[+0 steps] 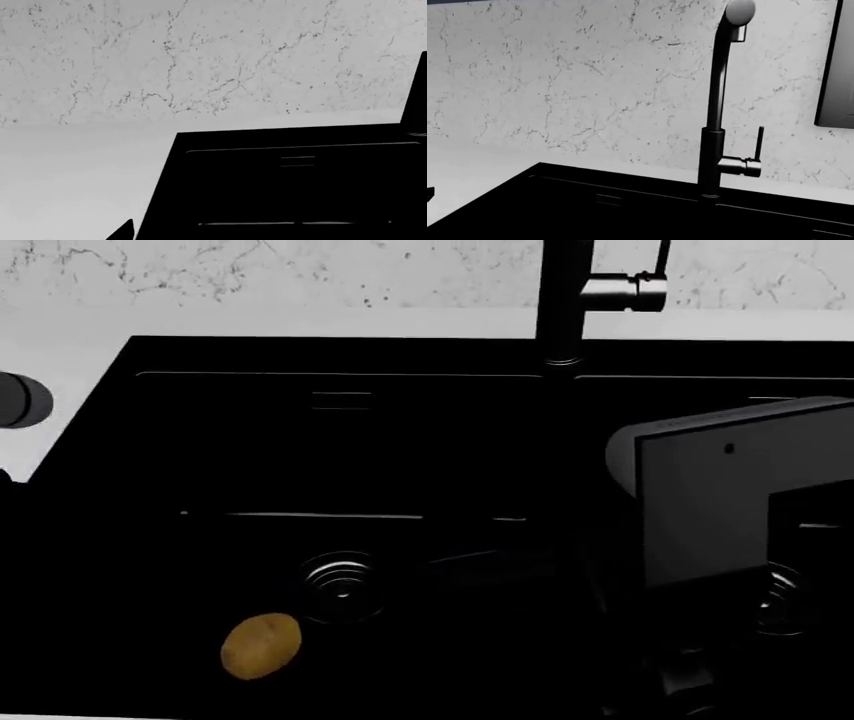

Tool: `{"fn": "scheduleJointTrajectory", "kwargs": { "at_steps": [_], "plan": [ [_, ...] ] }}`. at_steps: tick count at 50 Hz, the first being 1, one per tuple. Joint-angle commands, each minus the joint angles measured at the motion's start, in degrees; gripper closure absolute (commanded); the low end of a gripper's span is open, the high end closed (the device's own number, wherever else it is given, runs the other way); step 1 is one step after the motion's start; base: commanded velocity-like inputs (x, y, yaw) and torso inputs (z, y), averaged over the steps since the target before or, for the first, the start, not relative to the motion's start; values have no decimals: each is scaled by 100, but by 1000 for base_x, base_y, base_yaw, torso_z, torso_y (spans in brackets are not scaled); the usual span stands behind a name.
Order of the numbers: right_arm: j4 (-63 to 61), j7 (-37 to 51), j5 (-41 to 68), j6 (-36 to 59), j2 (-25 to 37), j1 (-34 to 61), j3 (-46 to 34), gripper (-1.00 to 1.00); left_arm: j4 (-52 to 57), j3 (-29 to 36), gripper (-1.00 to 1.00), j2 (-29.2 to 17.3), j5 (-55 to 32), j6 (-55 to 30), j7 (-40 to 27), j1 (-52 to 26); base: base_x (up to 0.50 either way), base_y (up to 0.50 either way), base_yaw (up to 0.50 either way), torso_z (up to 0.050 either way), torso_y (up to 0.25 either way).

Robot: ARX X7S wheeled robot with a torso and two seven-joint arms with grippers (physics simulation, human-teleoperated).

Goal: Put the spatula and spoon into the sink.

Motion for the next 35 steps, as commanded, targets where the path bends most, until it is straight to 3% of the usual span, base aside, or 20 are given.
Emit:
{"fn": "scheduleJointTrajectory", "kwargs": {
  "at_steps": [1, 20, 35],
  "plan": [
    [60, -62, 30, -2, -72, -16, 182, -100, -30, -87, -100, 116, 129, -6, 19, 16, 0, 0, 0, 0, 0],
    [33, 51, 238, -16, 37, -100, 124, -100, -26, -52, -100, 97, 76, 11, -23, 13, 0, 0, 0, 0, 0],
    [159, 55, 359, -228, 69, -198, 194, -100, -111, 24, -100, 87, 70, 74, -76, 1, 0, 0, 323, 0, 0]
  ]
}}
